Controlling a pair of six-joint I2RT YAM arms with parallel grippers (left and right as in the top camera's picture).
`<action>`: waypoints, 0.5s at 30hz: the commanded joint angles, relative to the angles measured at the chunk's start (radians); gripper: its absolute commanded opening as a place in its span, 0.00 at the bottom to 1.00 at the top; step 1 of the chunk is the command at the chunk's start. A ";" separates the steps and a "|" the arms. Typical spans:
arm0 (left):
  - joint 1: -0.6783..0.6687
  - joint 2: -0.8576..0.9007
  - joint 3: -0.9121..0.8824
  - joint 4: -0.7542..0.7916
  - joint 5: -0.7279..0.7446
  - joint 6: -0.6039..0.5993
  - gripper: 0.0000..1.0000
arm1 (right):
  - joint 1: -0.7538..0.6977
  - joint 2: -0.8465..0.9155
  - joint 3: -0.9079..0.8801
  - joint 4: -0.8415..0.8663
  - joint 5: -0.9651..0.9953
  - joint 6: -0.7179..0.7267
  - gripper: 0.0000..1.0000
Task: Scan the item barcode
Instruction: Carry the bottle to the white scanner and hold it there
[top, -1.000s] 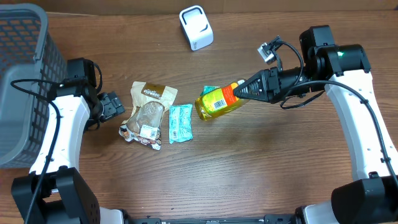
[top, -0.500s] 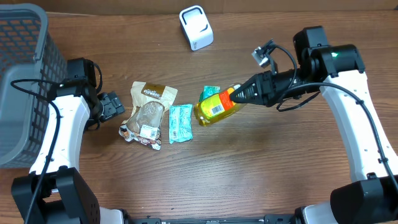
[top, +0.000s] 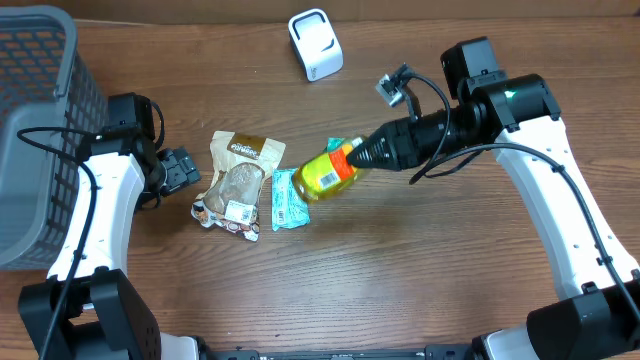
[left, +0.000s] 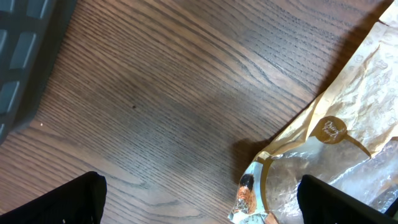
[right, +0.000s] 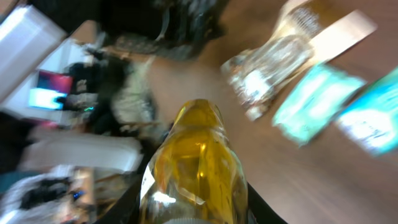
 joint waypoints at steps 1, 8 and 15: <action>0.003 -0.020 -0.002 0.001 -0.009 -0.013 1.00 | 0.000 -0.021 0.029 0.155 0.254 0.272 0.18; 0.003 -0.020 -0.002 0.001 -0.009 -0.013 1.00 | 0.007 -0.020 0.297 0.234 0.514 0.307 0.17; 0.003 -0.020 -0.002 0.001 -0.009 -0.013 0.99 | 0.141 0.047 0.319 0.430 0.909 0.077 0.25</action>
